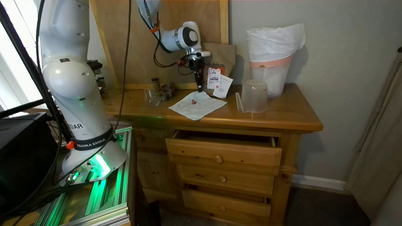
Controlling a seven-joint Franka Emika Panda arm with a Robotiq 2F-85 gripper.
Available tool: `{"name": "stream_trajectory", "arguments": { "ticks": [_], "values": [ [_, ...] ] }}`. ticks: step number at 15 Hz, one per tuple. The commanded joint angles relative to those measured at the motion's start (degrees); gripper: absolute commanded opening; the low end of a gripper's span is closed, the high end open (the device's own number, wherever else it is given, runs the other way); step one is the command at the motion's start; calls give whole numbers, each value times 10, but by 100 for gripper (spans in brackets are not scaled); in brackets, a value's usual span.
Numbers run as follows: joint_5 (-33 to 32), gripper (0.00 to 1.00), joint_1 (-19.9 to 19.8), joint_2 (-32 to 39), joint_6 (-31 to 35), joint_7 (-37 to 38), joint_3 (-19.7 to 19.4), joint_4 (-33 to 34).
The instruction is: Pick up the piece of candy from the table, put it on the white cloth and then fold the white cloth
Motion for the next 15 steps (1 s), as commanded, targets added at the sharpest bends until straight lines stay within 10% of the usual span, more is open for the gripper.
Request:
{"name": "stream_trajectory", "arguments": {
  "ticks": [1, 15],
  "values": [
    [18, 2, -15, -41, -18, -10, 5, -20],
    [66, 2, -69, -136, -60, -4, 3, -117]
  ]
}}
